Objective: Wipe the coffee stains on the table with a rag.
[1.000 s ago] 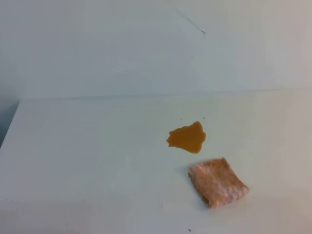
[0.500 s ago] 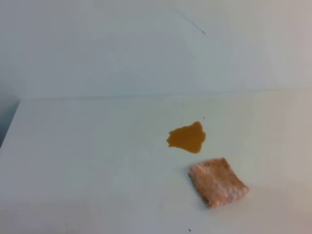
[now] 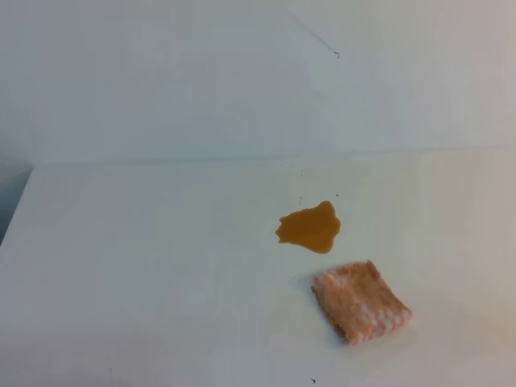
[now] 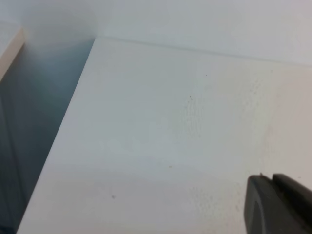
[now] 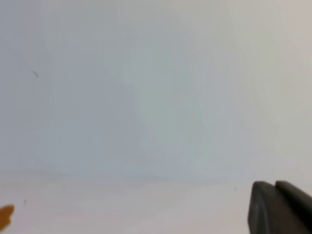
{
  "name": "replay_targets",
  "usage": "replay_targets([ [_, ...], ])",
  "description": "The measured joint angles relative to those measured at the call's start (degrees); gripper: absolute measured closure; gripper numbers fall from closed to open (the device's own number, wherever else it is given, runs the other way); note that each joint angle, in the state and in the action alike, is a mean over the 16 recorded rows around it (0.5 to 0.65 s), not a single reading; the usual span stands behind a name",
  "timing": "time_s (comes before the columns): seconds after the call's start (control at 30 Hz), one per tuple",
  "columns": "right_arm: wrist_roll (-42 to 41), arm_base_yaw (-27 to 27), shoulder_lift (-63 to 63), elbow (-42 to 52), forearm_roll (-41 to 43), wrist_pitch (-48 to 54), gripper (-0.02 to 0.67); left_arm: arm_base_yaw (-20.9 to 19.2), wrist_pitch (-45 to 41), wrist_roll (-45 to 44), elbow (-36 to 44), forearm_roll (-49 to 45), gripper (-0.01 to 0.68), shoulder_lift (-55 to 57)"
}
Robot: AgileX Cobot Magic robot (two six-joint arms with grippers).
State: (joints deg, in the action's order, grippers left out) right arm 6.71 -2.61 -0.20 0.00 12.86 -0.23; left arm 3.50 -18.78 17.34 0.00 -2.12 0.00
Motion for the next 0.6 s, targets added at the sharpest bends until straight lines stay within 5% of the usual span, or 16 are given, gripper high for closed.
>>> replay_targets([
  [0.4, 5.8, 0.0, 0.0, 0.0, -1.1, -18.0, 0.652, 0.0, 0.0, 0.0, 0.0, 0.0, 0.674, 0.0],
  [0.6, 8.0, 0.0, 0.1, -2.7, -1.5, -12.6, 0.652, 0.0, 0.0, 0.0, 0.0, 0.0, 0.674, 0.0],
])
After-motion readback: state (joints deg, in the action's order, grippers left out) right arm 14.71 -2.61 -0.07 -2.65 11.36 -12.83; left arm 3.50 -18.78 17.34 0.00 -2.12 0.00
